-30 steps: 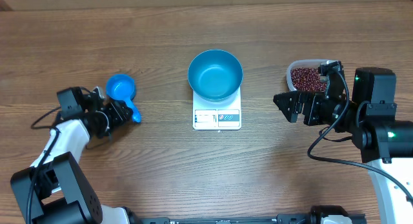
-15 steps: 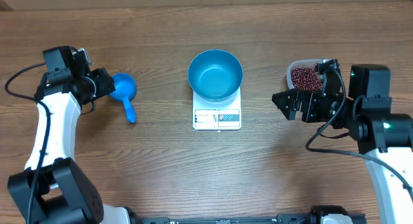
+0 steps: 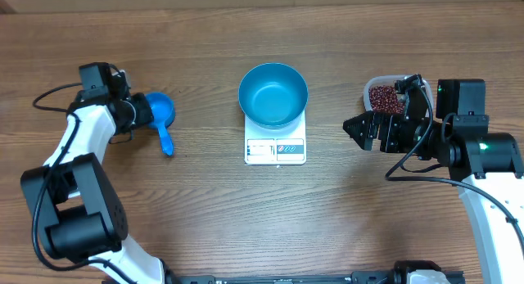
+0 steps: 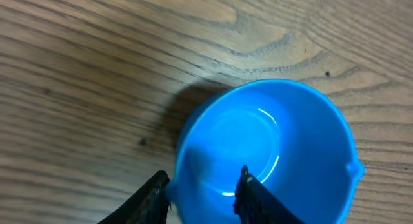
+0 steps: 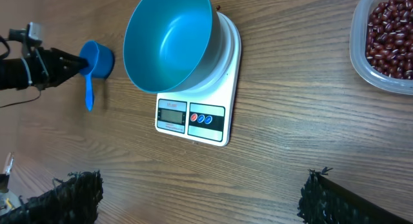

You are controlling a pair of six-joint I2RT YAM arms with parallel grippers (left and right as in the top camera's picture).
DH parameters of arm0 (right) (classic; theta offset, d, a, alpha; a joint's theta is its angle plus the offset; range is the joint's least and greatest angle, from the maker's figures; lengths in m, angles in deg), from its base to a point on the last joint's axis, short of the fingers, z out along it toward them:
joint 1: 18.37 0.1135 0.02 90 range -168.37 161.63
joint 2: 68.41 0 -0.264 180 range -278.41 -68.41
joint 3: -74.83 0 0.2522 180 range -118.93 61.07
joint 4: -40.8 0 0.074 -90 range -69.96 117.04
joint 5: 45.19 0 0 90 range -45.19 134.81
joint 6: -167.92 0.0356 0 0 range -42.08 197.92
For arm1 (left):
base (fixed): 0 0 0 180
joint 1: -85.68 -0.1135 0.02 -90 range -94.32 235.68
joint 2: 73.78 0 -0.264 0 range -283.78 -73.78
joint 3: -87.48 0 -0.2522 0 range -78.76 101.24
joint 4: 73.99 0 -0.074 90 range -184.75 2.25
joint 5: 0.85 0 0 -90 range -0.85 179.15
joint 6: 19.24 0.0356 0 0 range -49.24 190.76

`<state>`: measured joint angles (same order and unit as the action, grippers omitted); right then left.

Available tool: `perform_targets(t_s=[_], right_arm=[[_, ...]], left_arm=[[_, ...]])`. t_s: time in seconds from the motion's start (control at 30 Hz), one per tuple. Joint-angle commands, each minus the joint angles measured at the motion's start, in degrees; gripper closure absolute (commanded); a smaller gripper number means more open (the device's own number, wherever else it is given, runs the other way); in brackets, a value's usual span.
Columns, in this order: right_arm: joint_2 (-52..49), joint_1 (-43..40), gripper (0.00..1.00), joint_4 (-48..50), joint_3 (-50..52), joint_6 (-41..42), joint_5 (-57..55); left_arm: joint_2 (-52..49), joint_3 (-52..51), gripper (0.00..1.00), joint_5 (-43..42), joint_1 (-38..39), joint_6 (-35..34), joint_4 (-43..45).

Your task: Scoop item into bowl and weigh 150g on scale

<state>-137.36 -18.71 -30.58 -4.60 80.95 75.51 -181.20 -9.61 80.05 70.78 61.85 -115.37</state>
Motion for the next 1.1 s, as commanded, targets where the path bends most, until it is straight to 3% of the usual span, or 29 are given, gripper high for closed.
perform_targets(t_s=[0.0, 0.5, 0.97, 1.07], right_arm=[[0.1, 0.3, 0.00, 0.2, -1.5, 0.2, 0.5], [0.1, 0.3, 0.00, -1.4, -1.5, 0.2, 0.5], [0.1, 0.3, 0.00, -2.5, -1.5, 0.2, 0.5], [0.1, 0.3, 0.00, -2.5, -1.5, 0.2, 0.5]], left_arm=[[-2.0, 0.4, 0.67, 1.6, 0.4, -3.6, 1.2], [-2.0, 0.3, 0.85, 2.5, 3.3, -5.5, 1.9], [-2.0, -4.5, 0.82, 2.0, 3.4, -6.6, 4.2], [-2.0, -4.5, 0.96, 1.3, 3.4, -8.0, 5.1]])
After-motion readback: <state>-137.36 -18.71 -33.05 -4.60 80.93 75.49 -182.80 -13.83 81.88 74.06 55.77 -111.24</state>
